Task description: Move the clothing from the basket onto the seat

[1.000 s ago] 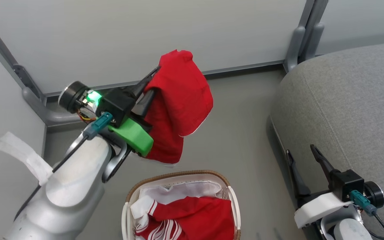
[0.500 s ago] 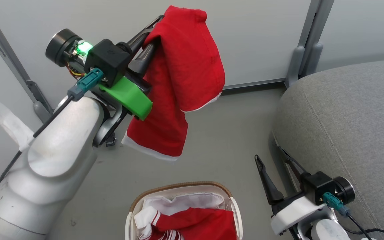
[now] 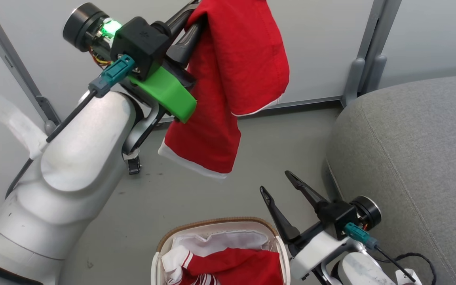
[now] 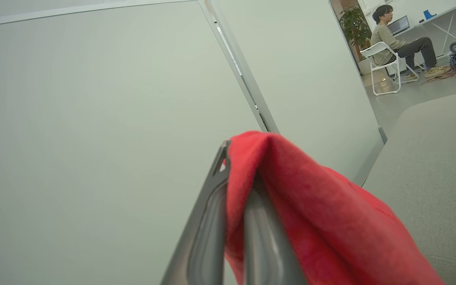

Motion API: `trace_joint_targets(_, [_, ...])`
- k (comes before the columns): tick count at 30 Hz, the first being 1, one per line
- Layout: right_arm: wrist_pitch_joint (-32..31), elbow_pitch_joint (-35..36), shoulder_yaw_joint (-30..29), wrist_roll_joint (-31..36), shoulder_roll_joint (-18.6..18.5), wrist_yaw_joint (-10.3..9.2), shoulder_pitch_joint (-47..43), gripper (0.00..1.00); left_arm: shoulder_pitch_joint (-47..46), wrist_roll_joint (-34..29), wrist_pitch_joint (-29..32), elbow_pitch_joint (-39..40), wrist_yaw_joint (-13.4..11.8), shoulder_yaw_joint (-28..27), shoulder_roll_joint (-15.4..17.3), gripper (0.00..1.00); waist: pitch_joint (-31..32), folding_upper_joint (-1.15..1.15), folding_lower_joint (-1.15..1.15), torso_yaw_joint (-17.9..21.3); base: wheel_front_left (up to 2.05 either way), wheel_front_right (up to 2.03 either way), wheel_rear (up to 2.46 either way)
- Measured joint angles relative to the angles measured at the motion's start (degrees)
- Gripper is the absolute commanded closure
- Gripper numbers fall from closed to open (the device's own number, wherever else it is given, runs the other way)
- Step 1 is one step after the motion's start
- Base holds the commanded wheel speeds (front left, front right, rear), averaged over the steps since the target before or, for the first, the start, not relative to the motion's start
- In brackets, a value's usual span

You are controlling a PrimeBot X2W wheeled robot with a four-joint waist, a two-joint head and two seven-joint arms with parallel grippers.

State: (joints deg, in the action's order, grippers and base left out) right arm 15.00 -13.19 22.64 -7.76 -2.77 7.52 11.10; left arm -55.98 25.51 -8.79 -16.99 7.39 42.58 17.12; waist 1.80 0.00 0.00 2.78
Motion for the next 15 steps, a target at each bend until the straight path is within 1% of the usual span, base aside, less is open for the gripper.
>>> trace_joint_targets(4, [0.0,-1.64,2.98,0.0,0.03,0.0,1.75,0.0,-1.21,0.0,0.23,0.27,0.0,0.68,-1.25,1.0,0.07,0.0,0.0,-0.54,0.0,0.0,0.0])
trace_joint_targets(7, [0.0,-3.26,3.94,0.82,-0.01,0.0,3.5,0.0,-2.22,0.15,0.75,0.94,0.0,1.72,-2.43,1.0,0.18,0.0,0.0,-1.28,0.0,0.0,0.0])
trace_joint_targets(12, [0.0,-4.75,3.04,2.0,-0.02,0.0,5.39,0.0,-3.45,0.67,1.51,2.13,0.0,2.87,-3.77,1.0,0.29,0.0,0.0,-2.25,0.0,0.0,0.0])
trace_joint_targets(15, [0.0,-4.2,1.82,2.21,0.0,0.0,6.56,0.0,-3.88,1.1,1.98,2.72,0.0,3.39,-4.59,1.0,0.25,0.0,0.0,-2.81,0.0,0.0,0.0])
